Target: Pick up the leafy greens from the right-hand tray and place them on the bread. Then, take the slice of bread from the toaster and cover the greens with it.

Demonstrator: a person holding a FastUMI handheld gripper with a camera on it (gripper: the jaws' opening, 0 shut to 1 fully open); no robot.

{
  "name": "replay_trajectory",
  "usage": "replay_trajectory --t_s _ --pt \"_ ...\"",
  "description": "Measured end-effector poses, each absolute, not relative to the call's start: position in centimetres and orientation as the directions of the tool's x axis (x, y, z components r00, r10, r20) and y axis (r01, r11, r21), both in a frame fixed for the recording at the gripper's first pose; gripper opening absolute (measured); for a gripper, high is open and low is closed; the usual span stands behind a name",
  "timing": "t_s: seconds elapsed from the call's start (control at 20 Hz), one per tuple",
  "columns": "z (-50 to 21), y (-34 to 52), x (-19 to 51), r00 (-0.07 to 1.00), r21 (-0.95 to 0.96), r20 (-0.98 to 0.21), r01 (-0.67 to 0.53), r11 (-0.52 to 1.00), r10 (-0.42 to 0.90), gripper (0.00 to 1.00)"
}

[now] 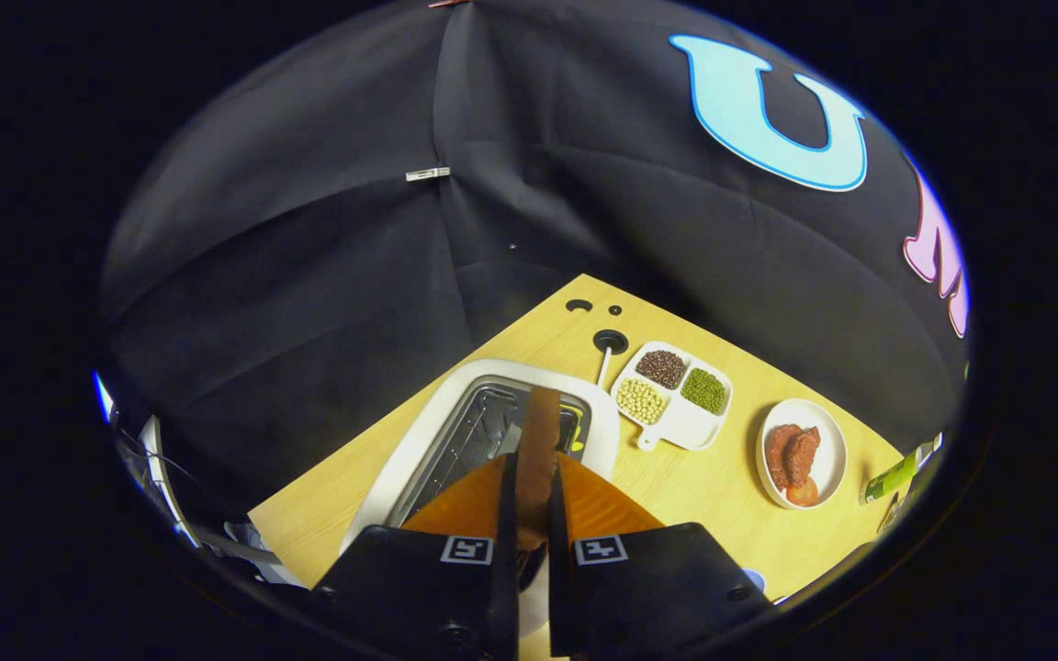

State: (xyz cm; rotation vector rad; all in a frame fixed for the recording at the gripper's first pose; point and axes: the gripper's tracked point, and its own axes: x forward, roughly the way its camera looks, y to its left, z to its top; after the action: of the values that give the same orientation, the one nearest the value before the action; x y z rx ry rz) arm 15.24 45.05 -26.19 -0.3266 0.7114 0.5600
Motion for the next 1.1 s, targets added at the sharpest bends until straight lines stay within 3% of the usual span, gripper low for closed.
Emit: replay_trajectory --t_s 0.5,0.85,1.1 --pt "-19.3 44.8 16.0 0.683 -0.051 -0.581 -0.574 0.817 0.443 0.12" --pt "-12.8 39.8 16.5 0.746 0.002 -0.486 -0.521 0.854 0.456 0.12" --pt "-12.0 34.6 15.7 0.761 0.059 -0.476 -0.472 0.879 0.441 0.12"
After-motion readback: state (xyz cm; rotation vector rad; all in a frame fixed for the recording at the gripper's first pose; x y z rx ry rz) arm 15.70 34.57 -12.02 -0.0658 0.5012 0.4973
